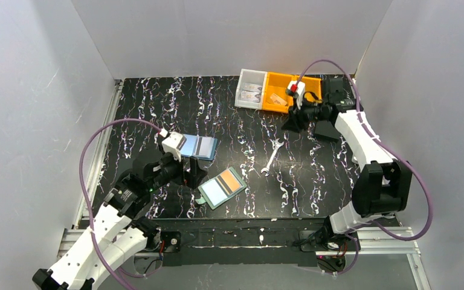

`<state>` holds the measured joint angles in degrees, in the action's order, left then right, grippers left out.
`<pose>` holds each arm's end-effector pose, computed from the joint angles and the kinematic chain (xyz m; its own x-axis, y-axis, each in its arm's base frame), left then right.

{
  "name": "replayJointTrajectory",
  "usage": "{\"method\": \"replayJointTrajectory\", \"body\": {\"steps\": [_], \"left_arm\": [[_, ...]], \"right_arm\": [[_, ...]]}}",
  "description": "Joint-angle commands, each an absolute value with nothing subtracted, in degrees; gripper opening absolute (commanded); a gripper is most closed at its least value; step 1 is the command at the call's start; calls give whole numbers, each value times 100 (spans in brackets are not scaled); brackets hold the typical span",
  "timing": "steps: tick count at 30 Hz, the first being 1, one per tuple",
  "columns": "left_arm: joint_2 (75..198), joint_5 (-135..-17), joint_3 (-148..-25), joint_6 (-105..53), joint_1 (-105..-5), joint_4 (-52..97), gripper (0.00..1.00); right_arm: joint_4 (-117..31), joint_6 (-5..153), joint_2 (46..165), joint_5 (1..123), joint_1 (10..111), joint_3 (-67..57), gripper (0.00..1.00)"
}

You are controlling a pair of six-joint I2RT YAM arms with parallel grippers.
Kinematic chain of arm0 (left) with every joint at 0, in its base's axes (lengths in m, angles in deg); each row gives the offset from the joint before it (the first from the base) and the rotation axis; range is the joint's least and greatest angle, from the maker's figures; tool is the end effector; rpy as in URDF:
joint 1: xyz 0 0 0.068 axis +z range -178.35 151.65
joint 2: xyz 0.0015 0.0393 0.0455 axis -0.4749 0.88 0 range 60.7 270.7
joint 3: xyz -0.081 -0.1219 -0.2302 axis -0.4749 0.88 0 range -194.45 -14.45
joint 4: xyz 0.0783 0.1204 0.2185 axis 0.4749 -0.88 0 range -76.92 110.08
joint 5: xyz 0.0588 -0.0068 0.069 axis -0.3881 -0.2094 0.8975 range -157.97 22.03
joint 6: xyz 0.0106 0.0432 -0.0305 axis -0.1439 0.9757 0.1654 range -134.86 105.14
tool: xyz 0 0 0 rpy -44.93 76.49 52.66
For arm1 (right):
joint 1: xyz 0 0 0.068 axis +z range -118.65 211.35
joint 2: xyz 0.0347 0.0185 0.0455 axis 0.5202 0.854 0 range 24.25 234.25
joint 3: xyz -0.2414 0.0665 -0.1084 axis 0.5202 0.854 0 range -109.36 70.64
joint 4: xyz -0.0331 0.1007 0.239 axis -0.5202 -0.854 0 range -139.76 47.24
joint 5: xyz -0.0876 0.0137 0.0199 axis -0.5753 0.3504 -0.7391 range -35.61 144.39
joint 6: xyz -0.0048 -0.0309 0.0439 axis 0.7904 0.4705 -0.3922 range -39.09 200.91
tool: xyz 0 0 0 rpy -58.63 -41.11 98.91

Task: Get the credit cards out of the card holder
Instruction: Reset both arms

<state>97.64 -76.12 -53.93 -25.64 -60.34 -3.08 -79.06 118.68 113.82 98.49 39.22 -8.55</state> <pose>0.1273 -0.0856 0.3045 -0.4126 0.0393 -0.9100 0.5698 0.7907 -0.2242 0.3315 0.0708 0.3200 -0.2197 -0.4745 -0.8524 -0.8930 0.4495 -0.0200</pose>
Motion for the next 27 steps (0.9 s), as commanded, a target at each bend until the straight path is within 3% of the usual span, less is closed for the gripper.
{"method": "replayJointTrajectory", "body": {"steps": [1,9,15,17,22,27], "left_arm": [[9529,-8138,-5187,-4134,-6004,107,98],[8815,-8462,-4256,-6403,-6008,960,98],[8831,-8557,-3604,-7196,-6032,1496,98],[8893,-8468,-3530,-7252,-6100,1567,98],[9322,-7927,-3664,-7060,-6658,1442,98],[10015,-6531,-4155,-6774,-7683,762,99]], "right_arm": [[-7925,11928,10803,10699,3875,29,43],[-6696,11222,9979,11346,3624,1509,50],[-5639,10327,9691,11825,3232,2126,62],[-5704,10316,9763,11859,3231,2079,71],[-5962,10350,9982,11766,3130,1930,79],[-6043,10359,10038,11612,3130,1897,87]]}}
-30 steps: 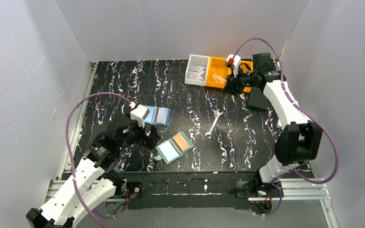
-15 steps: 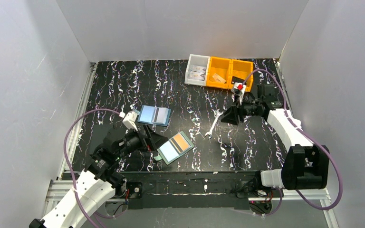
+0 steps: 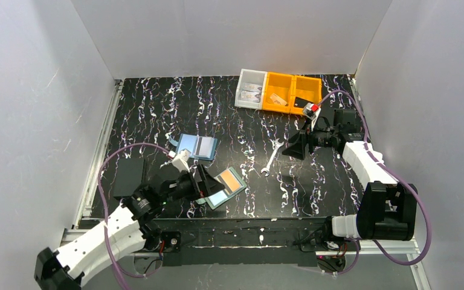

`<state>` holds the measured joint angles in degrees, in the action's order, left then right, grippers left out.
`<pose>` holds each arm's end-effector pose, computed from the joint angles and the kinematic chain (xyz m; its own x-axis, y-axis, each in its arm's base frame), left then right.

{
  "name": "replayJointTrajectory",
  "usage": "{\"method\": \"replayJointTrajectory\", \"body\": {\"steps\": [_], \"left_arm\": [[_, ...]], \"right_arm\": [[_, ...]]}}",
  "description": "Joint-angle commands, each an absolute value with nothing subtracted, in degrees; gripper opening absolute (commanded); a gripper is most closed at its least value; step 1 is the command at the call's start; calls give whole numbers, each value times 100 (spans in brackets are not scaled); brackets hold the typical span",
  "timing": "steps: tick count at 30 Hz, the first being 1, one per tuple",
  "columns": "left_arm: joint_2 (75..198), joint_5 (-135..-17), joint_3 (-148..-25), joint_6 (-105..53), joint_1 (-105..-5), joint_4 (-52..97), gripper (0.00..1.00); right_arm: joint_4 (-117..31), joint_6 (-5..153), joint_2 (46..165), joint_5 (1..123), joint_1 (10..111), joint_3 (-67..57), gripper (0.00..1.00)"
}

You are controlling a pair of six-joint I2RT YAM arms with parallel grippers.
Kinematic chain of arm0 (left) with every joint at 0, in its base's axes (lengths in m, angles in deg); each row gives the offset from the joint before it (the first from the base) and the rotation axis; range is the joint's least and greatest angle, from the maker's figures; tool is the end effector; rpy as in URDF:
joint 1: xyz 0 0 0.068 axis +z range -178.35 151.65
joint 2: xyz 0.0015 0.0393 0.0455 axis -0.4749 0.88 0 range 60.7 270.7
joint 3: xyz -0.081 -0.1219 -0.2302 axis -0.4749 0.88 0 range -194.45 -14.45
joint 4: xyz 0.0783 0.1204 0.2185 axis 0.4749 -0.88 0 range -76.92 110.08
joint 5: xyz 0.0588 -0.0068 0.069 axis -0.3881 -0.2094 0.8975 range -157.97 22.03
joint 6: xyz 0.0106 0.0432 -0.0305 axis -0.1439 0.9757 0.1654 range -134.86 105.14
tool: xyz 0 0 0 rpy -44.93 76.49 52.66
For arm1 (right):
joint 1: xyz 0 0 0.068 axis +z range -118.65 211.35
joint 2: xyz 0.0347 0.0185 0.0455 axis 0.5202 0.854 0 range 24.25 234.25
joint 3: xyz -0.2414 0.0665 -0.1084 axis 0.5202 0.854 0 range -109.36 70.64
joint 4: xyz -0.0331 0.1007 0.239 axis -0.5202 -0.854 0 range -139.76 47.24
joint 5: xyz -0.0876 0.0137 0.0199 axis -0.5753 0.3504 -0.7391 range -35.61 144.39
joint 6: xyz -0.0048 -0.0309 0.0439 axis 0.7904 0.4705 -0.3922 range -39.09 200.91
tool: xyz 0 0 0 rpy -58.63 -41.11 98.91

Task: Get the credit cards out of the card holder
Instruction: Reset both arms

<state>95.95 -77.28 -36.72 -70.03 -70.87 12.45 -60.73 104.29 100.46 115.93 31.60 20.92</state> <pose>0.1131 -0.1116 0.2309 -0.7873 -0.3772 -0.4878 0.2316 0.5523 -0.8008 0.2679 0.0324 0.2507 -0.3930 -0.1910 -0.8995 -0.8559 0.4336 0.2819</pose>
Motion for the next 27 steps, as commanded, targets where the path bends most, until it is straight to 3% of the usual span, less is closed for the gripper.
{"method": "replayJointTrajectory", "body": {"steps": [1,6,19,27], "left_arm": [[10177,-6299,-4287,-6736,-7872,568,99],[10862,-5517,-4826,-6595,-8466,-24,99],[12638,-4904,-6224,-6381,-9139,-1189,99],[13204,-5016,-6283,-6181,-9182,-1168,99]], "right_arm": [[-6046,10359,10027,11547,3131,1903,90],[-6071,10420,9956,11270,3128,1913,98],[-6339,10715,10069,11067,3129,1808,98],[-6402,10742,10158,11141,3129,1777,98]]}}
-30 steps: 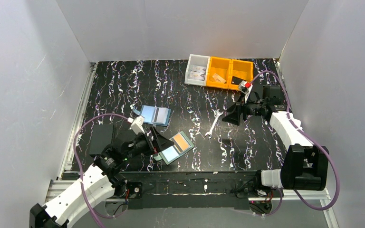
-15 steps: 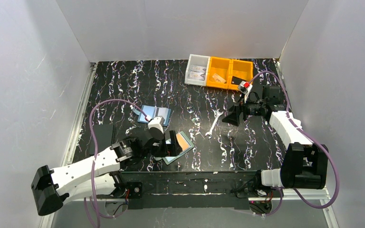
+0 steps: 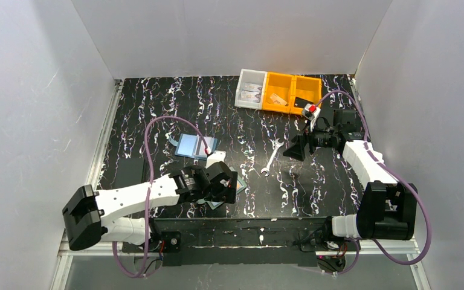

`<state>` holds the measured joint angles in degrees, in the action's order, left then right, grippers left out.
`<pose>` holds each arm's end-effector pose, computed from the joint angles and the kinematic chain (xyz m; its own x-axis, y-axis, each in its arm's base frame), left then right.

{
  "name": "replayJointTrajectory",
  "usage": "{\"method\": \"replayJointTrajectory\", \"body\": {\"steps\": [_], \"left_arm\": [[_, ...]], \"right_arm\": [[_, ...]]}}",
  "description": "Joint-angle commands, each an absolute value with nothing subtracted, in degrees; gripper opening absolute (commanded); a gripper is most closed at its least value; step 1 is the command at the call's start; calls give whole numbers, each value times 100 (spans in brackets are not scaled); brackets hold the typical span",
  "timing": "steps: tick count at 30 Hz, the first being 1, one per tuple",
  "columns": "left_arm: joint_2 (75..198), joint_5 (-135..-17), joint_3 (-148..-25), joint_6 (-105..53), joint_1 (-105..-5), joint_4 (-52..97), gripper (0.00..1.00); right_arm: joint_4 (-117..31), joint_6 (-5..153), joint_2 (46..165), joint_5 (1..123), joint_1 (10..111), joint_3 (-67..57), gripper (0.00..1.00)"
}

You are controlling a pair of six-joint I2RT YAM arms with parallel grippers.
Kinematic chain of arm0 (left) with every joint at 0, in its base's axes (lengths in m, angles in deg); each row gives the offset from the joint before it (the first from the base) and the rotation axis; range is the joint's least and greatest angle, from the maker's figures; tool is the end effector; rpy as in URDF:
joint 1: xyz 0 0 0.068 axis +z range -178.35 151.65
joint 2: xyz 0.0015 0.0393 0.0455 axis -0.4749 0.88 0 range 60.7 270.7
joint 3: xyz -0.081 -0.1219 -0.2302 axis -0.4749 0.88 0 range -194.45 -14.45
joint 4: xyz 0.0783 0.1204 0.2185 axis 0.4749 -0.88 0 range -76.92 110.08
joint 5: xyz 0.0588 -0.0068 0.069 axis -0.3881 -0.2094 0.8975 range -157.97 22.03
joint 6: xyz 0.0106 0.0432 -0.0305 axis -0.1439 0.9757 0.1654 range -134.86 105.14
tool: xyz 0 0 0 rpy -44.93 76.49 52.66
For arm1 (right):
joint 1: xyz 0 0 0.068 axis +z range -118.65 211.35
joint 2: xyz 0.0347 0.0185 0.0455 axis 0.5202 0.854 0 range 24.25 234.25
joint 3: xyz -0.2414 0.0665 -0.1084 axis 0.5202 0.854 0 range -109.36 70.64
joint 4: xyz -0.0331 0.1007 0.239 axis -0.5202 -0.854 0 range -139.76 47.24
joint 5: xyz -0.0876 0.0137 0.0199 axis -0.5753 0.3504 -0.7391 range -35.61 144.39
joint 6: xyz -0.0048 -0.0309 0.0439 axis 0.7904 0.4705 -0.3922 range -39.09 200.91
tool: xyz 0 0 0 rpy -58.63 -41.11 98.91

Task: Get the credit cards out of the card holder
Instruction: Reset both arms

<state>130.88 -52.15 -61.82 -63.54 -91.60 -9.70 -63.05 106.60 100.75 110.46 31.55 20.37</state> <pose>0.1190 -0.2147 0.2362 -0.8254 0.0320 -0.5637 0.2494 0.9163 -0.3133 0.2691 0.0304 0.2477 -0.4055 -0.2435 -0.8811 -0.8309 0.5000 0.2442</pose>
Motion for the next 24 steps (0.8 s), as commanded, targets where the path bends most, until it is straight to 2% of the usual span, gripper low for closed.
{"method": "replayJointTrajectory", "body": {"steps": [1,5,15,20,24], "left_arm": [[13269,-5026,-6266,-6129,-9180,-1101,98],[13498,-5261,-6282,-5997,-9080,-772,91],[13345,-5038,-5974,-7011,-8767,-809,88],[13106,-4609,-6023,-7894,-8724,-1751,71],[13060,-4283,-6274,-7867,-8724,-2426,71]], "right_arm": [[-6429,10751,10172,11148,3126,1761,98],[-6491,10812,10174,11142,3130,1745,98],[-6559,10841,10333,11267,3126,1758,98],[-6579,10868,10378,11233,3347,1755,98],[-6615,10900,10418,11189,3379,1740,98]]}}
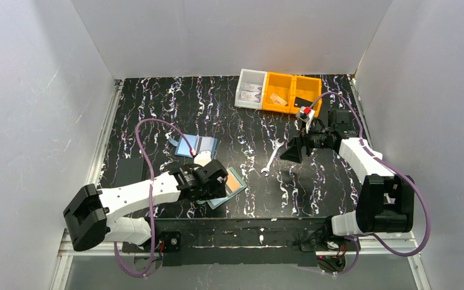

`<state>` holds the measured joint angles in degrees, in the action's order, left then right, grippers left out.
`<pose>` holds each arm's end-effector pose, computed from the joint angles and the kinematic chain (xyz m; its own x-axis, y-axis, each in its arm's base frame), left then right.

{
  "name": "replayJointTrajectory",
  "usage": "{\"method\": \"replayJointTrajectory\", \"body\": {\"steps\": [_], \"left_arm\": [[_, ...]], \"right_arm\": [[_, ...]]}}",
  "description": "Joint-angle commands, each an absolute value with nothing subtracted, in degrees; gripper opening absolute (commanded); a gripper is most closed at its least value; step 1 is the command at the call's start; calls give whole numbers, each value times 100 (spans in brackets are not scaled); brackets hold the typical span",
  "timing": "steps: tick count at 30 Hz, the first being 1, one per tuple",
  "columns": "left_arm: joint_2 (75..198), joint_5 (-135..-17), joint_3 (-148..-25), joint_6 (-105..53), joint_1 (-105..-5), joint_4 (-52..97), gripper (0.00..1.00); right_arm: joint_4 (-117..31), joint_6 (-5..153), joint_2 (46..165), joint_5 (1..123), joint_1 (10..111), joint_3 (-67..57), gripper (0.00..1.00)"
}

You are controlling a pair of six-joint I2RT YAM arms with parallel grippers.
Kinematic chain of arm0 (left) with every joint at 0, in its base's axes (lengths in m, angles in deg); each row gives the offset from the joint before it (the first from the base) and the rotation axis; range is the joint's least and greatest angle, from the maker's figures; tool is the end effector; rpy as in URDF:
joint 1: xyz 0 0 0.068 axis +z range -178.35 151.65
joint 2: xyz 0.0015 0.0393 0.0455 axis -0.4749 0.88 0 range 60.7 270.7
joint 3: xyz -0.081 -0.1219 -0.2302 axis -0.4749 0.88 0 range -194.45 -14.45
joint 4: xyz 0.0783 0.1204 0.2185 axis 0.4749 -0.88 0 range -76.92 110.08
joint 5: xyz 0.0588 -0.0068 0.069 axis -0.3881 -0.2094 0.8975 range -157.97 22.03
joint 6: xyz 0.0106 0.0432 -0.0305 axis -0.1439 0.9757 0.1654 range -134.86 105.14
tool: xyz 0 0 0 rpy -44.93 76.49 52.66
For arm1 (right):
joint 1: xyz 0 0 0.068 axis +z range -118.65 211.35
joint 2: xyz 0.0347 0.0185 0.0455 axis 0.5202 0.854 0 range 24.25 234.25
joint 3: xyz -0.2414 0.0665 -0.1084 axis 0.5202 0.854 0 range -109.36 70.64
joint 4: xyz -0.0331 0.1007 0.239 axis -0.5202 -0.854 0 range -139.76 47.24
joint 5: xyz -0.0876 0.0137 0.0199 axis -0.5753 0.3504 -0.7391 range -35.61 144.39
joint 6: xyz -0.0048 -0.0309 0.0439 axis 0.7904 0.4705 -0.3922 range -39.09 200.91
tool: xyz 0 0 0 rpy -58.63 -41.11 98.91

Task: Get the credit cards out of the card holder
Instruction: Reset both arms

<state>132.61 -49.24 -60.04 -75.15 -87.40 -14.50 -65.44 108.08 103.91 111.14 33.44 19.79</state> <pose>0.1314 -0.1971 0.2155 -0.8584 -0.1680 -0.4846 -0.0277 0.9586 -0.2833 0.2732 0.0397 0.2346 -0.4489 -0.2671 -0.8527 -0.8379 0.4575 0.2978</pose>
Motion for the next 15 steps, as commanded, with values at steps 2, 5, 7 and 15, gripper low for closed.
{"method": "replayJointTrajectory", "body": {"steps": [2,5,7,15], "left_arm": [[12985,-4047,-6336,-7861,-8717,-2712,72],[12779,-4031,-6273,-7427,-8600,-2680,76],[12578,-4391,-6146,-6820,-8331,-2327,84],[11235,-5913,-5635,-5240,-6756,-1134,98]], "right_arm": [[-6642,10930,10440,11159,3387,1730,98],[-6714,11011,10422,11101,3389,1705,98],[-6754,11079,10383,11011,3386,1690,98],[-6755,11209,10153,10742,3198,1724,98]]}}
